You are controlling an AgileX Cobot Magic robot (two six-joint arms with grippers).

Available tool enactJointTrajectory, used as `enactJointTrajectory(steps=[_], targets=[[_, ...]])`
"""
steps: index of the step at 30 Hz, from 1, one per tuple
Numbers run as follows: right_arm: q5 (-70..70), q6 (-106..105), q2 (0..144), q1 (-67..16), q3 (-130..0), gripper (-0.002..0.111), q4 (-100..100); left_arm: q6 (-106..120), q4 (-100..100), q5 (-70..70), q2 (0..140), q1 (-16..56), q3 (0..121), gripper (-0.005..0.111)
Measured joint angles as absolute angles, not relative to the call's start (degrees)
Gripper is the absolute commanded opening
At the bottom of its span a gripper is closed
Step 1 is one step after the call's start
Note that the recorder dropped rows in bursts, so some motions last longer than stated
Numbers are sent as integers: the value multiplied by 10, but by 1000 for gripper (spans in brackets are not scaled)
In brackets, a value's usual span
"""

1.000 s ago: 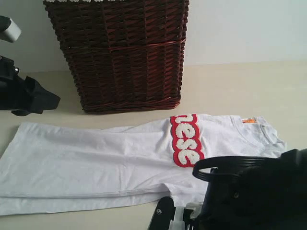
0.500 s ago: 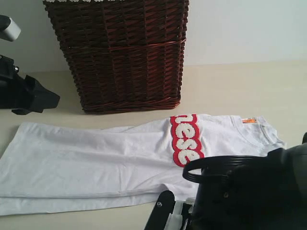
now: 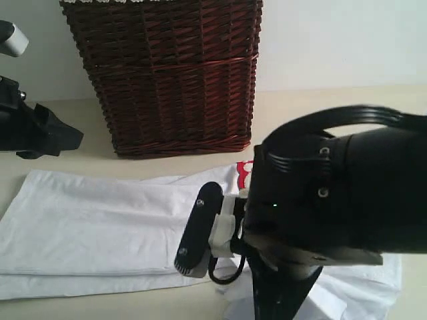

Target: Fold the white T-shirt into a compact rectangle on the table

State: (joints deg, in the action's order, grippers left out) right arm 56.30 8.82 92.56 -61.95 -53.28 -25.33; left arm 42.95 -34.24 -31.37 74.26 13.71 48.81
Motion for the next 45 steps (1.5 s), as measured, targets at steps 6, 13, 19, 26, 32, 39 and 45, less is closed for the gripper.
enactJointTrajectory(steps=[6,13,19,26,32,39,45], targets=[[593,102,926,-583,-535,0,-326,430,-342,-313,743,137,488,44],[540,114,926,-527,-535,6,-435,430,-342,-309,743,137,488,44],[440,116,927,-513,-535,7,-494,430,-342,-294,743,137,488,44],[399,126,976,-513,-535,40,-536,430,-342,-275,743,137,488,44],[437,278,1005,-513,-535,46,-688,430,-345,-268,743,137,488,44],[469,385,1008,-512,-540,27,-748,430,-345,-267,743,137,488,44],[471,255,1004,-512,-566,29,-551,430,-351,-268,743,137,488,44]])
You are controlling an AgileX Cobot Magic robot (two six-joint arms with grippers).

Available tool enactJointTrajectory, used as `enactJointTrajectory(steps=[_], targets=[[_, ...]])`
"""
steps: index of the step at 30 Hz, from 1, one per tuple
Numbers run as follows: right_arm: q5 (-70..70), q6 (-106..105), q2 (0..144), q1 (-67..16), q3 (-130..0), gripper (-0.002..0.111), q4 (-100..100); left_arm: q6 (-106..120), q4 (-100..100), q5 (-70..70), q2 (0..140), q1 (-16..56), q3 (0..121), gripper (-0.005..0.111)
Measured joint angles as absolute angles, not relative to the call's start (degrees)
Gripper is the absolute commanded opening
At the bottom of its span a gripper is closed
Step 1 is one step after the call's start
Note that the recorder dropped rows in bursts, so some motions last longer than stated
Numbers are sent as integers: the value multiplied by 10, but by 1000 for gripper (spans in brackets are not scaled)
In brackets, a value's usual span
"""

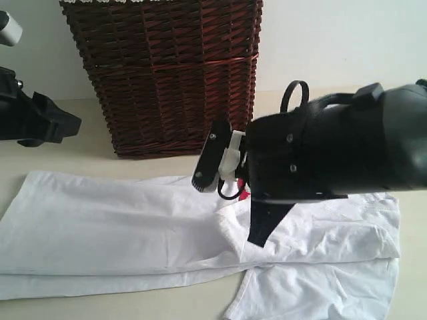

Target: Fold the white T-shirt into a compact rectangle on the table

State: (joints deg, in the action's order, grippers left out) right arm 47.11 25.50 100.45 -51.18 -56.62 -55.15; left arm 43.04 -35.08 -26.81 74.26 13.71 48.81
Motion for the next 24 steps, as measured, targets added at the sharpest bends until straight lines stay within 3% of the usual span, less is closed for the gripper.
enactJointTrajectory(steps=[3,8,11,16,19,24], targets=[[495,93,988,-512,-586,36,-347,430,-351,-269,743,137,488,44],[637,-110,952,-512,-546,35,-72,430,-362,-269,743,137,488,44],[581,-120,952,-512,-480,49,-61,430,-364,-269,743,137,488,44],[487,-37,960,-512,-459,48,-126,430,-365,-273,743,137,488,44],[466,-33,1002,-512,-458,41,-110,430,-365,-274,743,137,488,44],[491,-39,1029,-512,-468,6,-104,430,-368,-276,743,137,488,44]])
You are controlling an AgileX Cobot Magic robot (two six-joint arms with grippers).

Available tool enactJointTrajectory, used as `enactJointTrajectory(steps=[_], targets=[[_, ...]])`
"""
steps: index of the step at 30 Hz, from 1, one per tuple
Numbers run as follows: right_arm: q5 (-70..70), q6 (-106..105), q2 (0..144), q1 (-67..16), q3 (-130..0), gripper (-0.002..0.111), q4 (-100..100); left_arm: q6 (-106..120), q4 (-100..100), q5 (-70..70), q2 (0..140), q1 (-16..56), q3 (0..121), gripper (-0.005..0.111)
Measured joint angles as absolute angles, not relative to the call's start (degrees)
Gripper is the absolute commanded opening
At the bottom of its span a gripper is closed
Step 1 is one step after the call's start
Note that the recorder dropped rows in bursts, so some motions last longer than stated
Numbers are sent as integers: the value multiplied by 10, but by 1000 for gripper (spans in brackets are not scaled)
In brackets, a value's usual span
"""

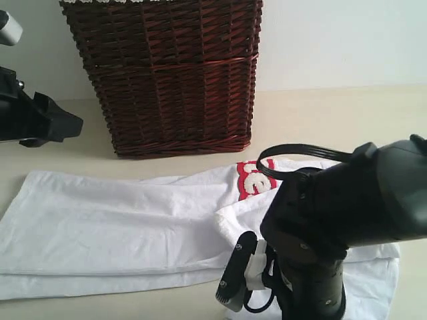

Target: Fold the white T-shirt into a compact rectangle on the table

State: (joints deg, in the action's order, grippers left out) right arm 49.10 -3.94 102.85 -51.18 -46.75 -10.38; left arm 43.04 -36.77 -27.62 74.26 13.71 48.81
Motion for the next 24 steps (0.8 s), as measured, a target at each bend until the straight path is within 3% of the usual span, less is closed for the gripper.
enactJointTrajectory(steps=[2,15,24], targets=[[510,-48,1029,-512,-481,0,-104,430,-370,-276,743,137,488,44],[637,-129,977,-512,-562,0,-153,434,-372,-272,743,137,488,44],[604,-102,970,-512,-569,0,-345,445,-373,-268,743,137,488,44]])
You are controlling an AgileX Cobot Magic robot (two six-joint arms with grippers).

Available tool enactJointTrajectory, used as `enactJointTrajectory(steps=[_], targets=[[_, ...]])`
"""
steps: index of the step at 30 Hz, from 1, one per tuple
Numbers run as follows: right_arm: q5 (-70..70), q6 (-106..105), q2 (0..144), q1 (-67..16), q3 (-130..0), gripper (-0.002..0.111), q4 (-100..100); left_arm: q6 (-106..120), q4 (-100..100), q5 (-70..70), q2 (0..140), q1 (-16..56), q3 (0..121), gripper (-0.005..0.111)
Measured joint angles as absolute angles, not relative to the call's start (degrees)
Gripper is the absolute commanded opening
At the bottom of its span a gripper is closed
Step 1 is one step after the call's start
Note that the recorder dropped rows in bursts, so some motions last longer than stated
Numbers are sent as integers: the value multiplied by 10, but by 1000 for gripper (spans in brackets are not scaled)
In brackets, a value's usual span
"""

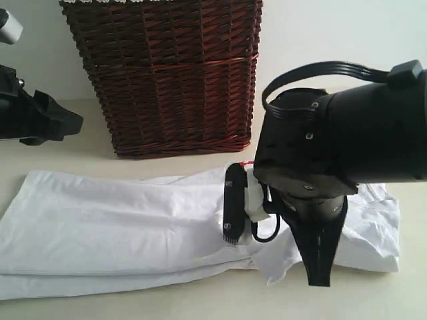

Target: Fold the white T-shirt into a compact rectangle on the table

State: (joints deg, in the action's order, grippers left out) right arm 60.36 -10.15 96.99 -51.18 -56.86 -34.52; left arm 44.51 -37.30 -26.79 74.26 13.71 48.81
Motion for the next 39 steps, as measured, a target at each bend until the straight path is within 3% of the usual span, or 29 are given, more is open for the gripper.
enactJointTrajectory(steps=[4,6,9,12,21,28,30,33,39], targets=[[488,-27,970,-512,-569,2,-438,445,-373,-267,743,137,488,44],[466,7,970,-512,-569,12,-476,445,-373,-263,743,137,488,44],[463,49,970,-512,-569,38,-514,445,-374,-253,743,137,488,44],[461,66,970,-512,-569,48,-520,445,-374,-251,743,137,488,44],[474,158,970,-512,-569,39,-550,445,-374,-249,743,137,488,44],[562,-89,970,-512,-567,38,-383,445,-375,-248,743,137,488,44],[548,-121,973,-512,-559,30,-354,445,-377,-248,743,137,488,44],[509,-117,991,-512,-551,1,-361,445,-378,-251,743,137,488,44],[494,-90,1049,-512,-548,0,-398,445,-378,-253,743,137,488,44]])
